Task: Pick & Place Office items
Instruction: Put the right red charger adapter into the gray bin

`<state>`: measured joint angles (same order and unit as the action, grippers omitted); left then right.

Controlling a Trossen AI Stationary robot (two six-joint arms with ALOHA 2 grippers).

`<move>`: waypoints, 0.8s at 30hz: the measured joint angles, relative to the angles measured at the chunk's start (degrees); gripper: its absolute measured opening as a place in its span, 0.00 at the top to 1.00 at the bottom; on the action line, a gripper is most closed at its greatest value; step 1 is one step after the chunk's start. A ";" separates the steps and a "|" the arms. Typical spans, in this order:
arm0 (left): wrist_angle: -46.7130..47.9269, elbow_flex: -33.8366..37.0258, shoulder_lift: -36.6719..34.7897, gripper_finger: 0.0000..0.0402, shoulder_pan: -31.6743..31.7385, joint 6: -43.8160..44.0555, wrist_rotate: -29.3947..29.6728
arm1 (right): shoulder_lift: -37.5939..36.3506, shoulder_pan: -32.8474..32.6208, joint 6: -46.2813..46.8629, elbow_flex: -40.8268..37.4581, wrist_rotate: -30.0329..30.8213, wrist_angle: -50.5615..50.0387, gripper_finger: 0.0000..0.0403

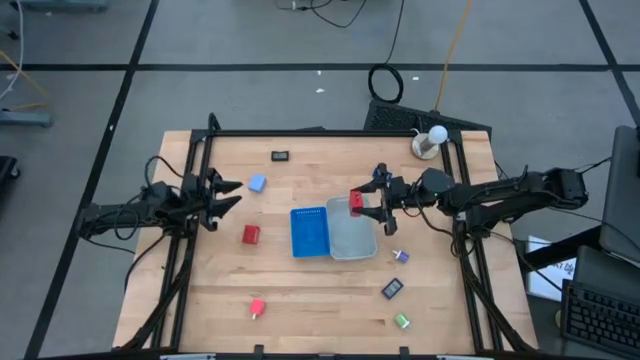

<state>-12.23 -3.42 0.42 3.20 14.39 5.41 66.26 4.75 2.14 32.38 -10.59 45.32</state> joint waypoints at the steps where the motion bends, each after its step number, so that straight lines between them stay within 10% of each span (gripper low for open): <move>1: -0.03 0.00 0.30 0.47 0.00 2.68 0.10 | 0.00 0.00 -0.49 0.00 0.49 0.36 0.45; 13: -3.44 0.89 19.65 0.47 0.00 27.99 10.01 | 0.00 0.03 -4.83 0.00 4.84 2.87 0.45; 24: -41.51 0.72 45.13 0.47 -0.14 41.01 9.18 | 0.00 0.00 -8.18 0.00 4.59 9.40 0.45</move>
<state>-53.74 -2.70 45.56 3.07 55.40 14.59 66.26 4.75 -6.05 32.38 -6.00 54.72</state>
